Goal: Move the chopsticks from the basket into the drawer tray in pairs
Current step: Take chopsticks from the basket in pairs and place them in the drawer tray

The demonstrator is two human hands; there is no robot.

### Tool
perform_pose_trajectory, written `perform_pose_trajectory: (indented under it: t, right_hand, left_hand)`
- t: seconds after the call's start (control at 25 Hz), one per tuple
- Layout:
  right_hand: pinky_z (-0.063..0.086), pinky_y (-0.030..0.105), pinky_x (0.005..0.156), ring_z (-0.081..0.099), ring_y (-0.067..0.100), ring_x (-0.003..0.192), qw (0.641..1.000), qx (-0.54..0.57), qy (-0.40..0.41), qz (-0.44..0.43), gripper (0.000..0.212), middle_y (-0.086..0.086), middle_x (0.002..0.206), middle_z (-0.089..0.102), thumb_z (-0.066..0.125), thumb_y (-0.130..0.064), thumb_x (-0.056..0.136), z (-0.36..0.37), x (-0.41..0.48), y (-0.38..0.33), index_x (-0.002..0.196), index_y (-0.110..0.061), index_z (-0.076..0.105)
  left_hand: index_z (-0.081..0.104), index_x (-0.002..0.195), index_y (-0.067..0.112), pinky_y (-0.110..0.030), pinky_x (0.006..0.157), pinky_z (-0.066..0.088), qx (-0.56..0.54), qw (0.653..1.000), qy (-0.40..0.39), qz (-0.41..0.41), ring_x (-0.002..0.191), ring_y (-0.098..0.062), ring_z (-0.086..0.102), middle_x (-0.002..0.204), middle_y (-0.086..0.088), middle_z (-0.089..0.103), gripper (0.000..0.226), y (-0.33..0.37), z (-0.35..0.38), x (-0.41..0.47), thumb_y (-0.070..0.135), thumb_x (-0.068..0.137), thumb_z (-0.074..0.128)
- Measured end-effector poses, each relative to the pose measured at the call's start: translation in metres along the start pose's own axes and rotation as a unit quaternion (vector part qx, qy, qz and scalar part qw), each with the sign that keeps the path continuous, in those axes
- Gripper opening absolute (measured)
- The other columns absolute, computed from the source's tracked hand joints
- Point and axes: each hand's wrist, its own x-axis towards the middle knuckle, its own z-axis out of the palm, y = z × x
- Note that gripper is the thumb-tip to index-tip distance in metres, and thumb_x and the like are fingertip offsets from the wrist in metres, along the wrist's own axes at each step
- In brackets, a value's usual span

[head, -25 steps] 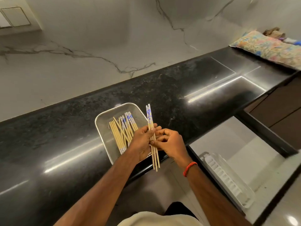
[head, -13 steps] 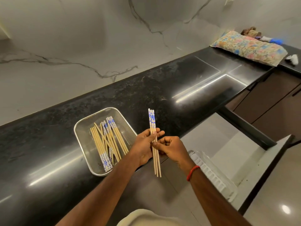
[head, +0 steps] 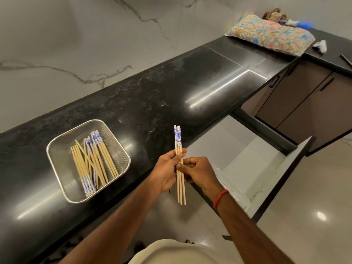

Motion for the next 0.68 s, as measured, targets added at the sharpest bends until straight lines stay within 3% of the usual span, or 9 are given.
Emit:
perform_pose_trajectory:
  t: [0.12, 0.24, 0.36, 0.48, 0.68]
  right_hand:
    - [0.055, 0.018, 0.054, 0.074, 0.01, 0.064, 1.0, 0.015, -0.011, 0.016, 0.013, -0.002, 0.075, 0.075, 0.073, -0.021, 0.088, -0.018, -0.005, 0.008, 0.095, -0.011, 0.075]
    - [0.054, 0.019, 0.053, 0.072, 0.01, 0.06, 0.999, 0.029, -0.026, 0.027, 0.017, 0.0, 0.075, 0.075, 0.072, -0.02, 0.089, -0.035, -0.009, 0.016, 0.098, -0.006, 0.074]
    - [0.053, 0.017, 0.052, 0.071, 0.011, 0.059, 0.998, 0.053, -0.03, 0.034, 0.015, -0.001, 0.072, 0.075, 0.071, -0.018, 0.09, -0.05, -0.016, 0.025, 0.097, -0.006, 0.074]
    - [0.054, 0.015, 0.053, 0.074, 0.009, 0.065, 0.996, 0.084, -0.023, 0.035, 0.008, -0.008, 0.07, 0.076, 0.07, -0.013, 0.09, -0.061, -0.023, 0.034, 0.098, -0.012, 0.072]
    - [0.059, 0.022, 0.064, 0.076, 0.015, 0.073, 0.997, 0.063, -0.003, 0.046, 0.013, 0.0, 0.079, 0.078, 0.072, -0.011, 0.088, -0.078, -0.027, 0.05, 0.1, -0.009, 0.075]
  left_hand:
    - [0.07, 0.117, 0.014, -0.043, 0.064, 0.063, 0.016, 1.0, -0.005, -0.005, 0.07, -0.019, 0.07, 0.088, -0.011, 0.064, 0.025, -0.011, 0.015, 0.001, 0.023, 0.105, 0.05]
    - [0.071, 0.112, 0.015, -0.043, 0.06, 0.062, 0.008, 1.0, -0.005, -0.016, 0.074, -0.024, 0.072, 0.088, -0.012, 0.063, 0.023, -0.02, 0.029, 0.001, 0.024, 0.104, 0.052]
    - [0.072, 0.11, 0.015, -0.047, 0.062, 0.063, 0.0, 1.0, -0.008, -0.027, 0.081, -0.027, 0.072, 0.093, -0.011, 0.065, 0.021, -0.03, 0.041, 0.004, 0.022, 0.104, 0.052]
    - [0.071, 0.112, 0.016, -0.052, 0.062, 0.062, 0.003, 0.999, -0.015, -0.039, 0.078, -0.027, 0.077, 0.084, -0.008, 0.074, 0.021, -0.043, 0.053, 0.005, 0.022, 0.104, 0.052]
    - [0.071, 0.114, 0.02, -0.062, 0.072, 0.061, 0.016, 0.998, -0.021, -0.053, 0.078, -0.026, 0.075, 0.081, -0.005, 0.074, 0.022, -0.061, 0.069, 0.005, 0.026, 0.104, 0.053]
